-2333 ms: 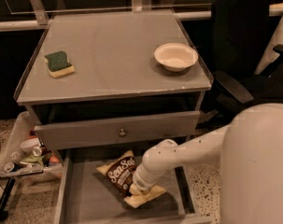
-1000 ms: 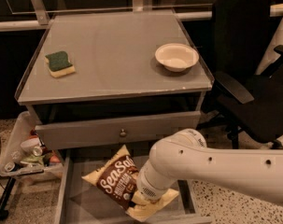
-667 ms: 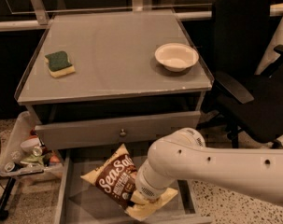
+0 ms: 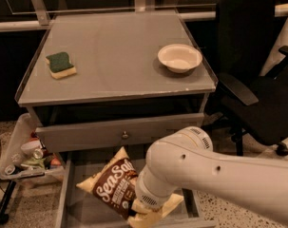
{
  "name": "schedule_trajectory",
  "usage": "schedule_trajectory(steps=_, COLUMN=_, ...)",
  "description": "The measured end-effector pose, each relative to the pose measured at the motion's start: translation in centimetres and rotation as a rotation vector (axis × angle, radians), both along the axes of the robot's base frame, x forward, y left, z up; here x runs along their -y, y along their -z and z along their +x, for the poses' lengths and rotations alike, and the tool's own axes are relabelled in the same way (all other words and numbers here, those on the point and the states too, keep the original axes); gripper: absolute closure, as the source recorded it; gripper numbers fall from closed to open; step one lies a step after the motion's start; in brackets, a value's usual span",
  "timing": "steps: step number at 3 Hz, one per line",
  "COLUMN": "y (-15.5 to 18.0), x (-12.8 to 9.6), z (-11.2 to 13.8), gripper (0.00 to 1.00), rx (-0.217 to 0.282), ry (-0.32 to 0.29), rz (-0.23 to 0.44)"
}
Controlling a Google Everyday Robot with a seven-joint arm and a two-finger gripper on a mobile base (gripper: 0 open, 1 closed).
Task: Pick brown chip bag from middle drawer and place on counter
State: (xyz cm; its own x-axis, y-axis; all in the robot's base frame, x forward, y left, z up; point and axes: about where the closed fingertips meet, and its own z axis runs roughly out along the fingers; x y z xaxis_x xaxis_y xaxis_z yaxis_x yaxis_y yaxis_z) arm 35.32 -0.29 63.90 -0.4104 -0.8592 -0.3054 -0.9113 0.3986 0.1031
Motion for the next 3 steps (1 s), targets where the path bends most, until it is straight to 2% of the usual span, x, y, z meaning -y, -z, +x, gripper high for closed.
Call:
schedule_trajectory(steps=1, y=-6.0, x=-0.2, z=-3.0, gripper=1.00, rx=0.030, ry=-0.008, rz=-0.031)
schedule_trajectory(steps=2, y=-10.7, x=-0.9, z=-3.3, gripper=1.00, rx=0.076, ry=-0.017, rz=-0.048)
schedule_trajectory(steps=3, y=-10.7, x=-0.9, z=-3.3, gripper=1.00, rx=0.076, ry=-0.017, rz=-0.048)
